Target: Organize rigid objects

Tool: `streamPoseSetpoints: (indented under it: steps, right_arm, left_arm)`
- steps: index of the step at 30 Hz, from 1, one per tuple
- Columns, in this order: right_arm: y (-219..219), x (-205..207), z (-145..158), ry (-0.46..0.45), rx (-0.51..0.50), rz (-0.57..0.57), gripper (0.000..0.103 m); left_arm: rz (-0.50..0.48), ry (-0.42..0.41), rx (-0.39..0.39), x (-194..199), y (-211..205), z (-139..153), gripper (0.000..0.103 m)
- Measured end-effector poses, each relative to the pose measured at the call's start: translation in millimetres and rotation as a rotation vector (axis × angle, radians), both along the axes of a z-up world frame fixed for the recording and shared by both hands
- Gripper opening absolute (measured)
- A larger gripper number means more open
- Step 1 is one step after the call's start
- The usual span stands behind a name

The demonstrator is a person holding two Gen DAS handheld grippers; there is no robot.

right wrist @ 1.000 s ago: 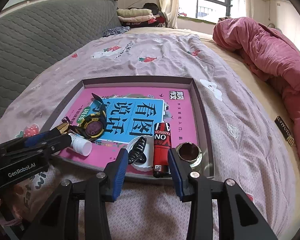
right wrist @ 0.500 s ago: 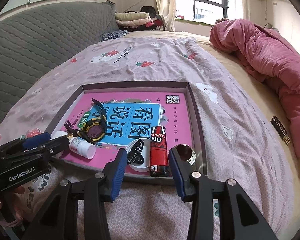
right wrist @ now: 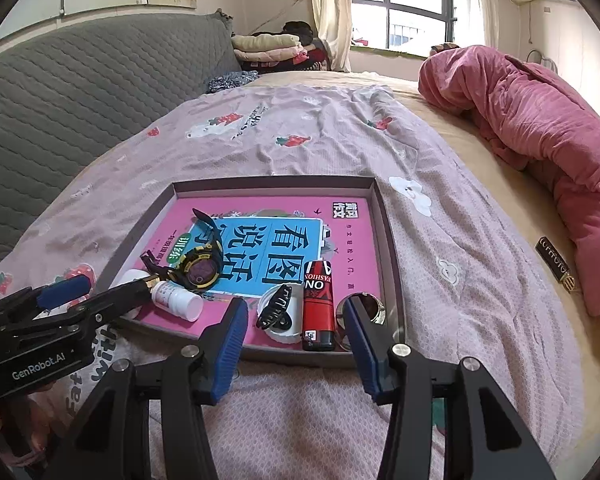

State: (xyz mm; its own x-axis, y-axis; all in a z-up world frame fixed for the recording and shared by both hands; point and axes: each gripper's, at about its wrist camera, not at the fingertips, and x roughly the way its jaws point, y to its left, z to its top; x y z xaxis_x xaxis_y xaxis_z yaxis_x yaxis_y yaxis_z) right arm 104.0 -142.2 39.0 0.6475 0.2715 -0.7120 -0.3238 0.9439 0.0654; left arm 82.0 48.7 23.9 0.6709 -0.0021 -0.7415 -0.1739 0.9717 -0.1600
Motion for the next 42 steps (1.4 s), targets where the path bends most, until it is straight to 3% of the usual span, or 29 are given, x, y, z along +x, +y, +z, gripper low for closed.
streamPoseSetpoints:
  steps: [13,22,36,42]
  right_arm:
    - [-4.2,-13.4,12.3,-0.016,0.018,0.002,0.062]
    - [-10.6,-27.0,21.2,-0.053,0.028,-0.008,0.063]
    - [-27.5,-47.3,10.9,-0.051,0.019,-0.065,0.063]
    - [-24.6,-62.2,-3.1,-0.063,-0.037,-0.039,0.063]
  left_arm:
    - [0.006,-0.016,0.073,-20.1,-8.4,19.5,0.075]
    - [0.012,-0.041,0.093,-31.8,-13.3,29.5,0.075]
    - [0.020,0.001,0.098,-52.1,-27.9,13.8,0.075]
    - [0.031,0.024,0.109,-57.6,-30.5,8.7,0.075]
